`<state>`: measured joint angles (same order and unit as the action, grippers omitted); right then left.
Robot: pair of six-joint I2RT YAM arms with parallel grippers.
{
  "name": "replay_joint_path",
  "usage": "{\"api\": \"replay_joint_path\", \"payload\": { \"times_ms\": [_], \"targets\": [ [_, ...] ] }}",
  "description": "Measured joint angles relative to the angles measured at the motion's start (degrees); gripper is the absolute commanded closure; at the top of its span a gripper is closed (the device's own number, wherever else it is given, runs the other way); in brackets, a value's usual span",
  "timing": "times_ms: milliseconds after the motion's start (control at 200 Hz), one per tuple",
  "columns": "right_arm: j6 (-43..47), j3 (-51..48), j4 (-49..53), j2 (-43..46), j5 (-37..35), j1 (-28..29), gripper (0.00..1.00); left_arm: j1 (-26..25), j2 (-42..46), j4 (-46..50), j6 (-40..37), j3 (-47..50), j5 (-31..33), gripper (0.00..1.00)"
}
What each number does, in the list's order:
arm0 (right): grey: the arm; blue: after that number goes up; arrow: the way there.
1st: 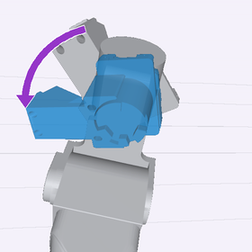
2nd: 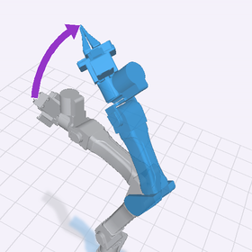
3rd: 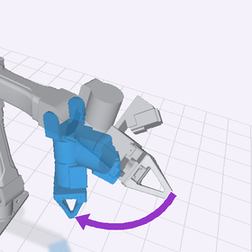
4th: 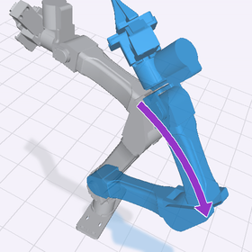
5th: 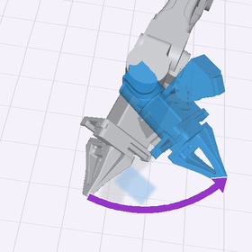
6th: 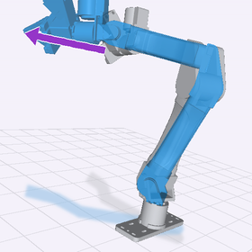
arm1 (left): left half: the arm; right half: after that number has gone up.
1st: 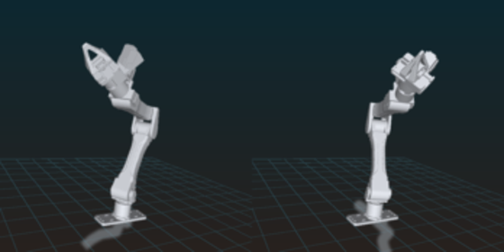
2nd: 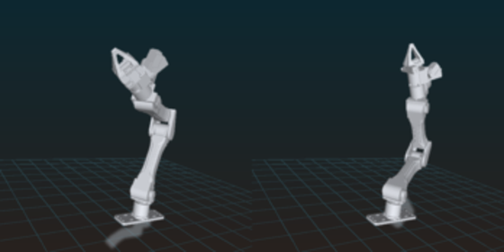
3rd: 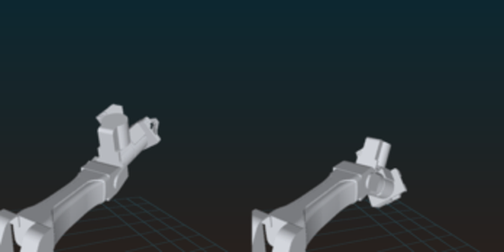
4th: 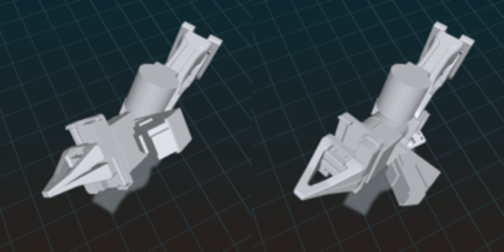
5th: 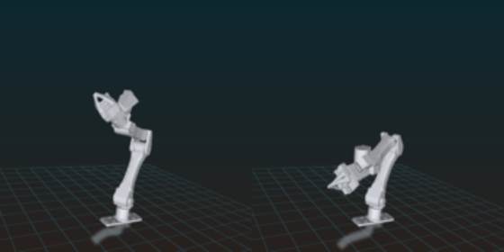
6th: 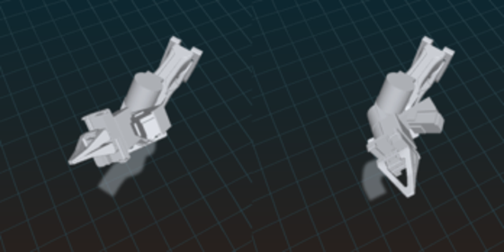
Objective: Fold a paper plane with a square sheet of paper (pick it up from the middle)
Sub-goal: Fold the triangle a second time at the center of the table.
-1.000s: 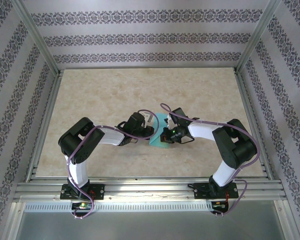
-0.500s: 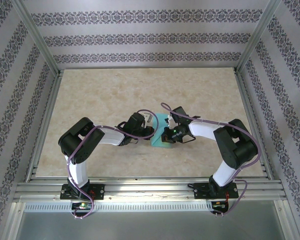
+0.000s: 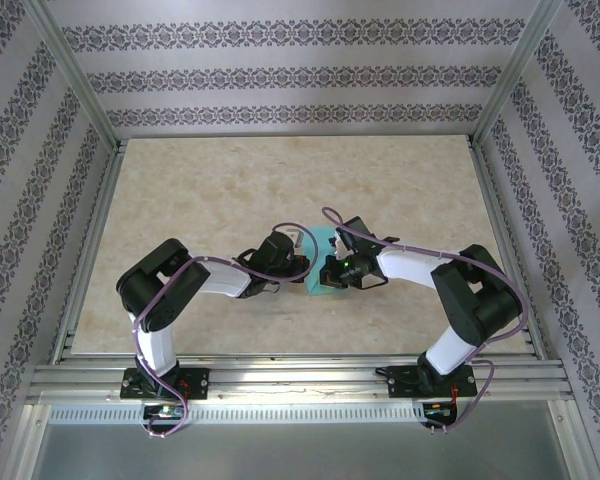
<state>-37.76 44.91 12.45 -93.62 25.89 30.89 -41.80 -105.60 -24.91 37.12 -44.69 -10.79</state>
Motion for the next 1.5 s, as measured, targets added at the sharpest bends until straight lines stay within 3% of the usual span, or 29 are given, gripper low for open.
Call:
{"api": "replay_joint_path", "payload": {
  "times_ms": [1499],
  "targets": [
    [5.2,-0.4,0.9,-1.4,1.6,-2.3,1.00,-0.3,-0.5,3.2,-7.1,-4.1,-3.8,1.00]
  ]
}}
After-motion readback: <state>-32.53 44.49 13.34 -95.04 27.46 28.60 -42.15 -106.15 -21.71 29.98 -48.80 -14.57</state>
